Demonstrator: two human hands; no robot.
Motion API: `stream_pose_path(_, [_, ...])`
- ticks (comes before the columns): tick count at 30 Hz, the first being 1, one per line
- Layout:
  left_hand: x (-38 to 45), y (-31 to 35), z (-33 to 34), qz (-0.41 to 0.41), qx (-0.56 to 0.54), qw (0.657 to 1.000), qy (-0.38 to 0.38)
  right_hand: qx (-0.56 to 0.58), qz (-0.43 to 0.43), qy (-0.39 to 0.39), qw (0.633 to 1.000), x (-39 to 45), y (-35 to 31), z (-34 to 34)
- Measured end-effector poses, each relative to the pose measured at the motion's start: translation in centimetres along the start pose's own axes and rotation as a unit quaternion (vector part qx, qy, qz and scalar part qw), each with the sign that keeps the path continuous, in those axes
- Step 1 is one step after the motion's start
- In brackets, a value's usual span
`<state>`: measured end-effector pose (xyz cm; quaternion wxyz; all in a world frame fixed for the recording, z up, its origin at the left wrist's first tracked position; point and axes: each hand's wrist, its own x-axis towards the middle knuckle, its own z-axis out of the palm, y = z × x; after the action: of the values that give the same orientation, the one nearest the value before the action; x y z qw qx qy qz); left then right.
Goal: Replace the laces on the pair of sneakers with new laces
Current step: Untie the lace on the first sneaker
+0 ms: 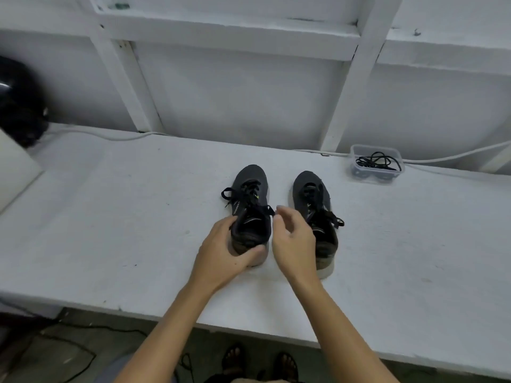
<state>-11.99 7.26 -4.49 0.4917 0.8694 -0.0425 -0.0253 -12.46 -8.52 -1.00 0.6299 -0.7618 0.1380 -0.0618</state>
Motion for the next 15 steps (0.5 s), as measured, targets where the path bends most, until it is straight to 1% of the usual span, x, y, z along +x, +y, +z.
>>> stream_pose_path(3, [0.4,-0.6,-0.8,0.001,-0.032,0.999,-0.012,-0.018,0.062,-0.005,0.998,1.2,1.0,1.1])
stream_pose_path(5, [1.1,-0.7,-1.2,-0.027,-0.064,0.998,0.010,-0.018,0.077,-0.002,0.997,1.7,1.3,1.4])
stream_pose_path(7, [2.5,-0.6,-1.4,-0.061,-0.060,0.995,0.043,-0.016,0.076,0.002,0.997,1.9,1.7,1.8])
stream_pose_path(9, [4.1,-0.5,-1.4,-0.066,-0.040,0.996,0.055,-0.014,0.069,0.020,0.997,1.9,2.1,2.1])
stream_pose_path(12, [5.9,-0.3,-1.6,-0.065,-0.029,0.996,0.054,-0.022,0.068,0.057,0.996,2.0,2.4,2.4])
stream_pose_path(15, [7.0,-0.1,-1.7,-0.055,-0.027,0.997,0.045,-0.019,0.065,0.046,0.997,2.2,2.3,2.4])
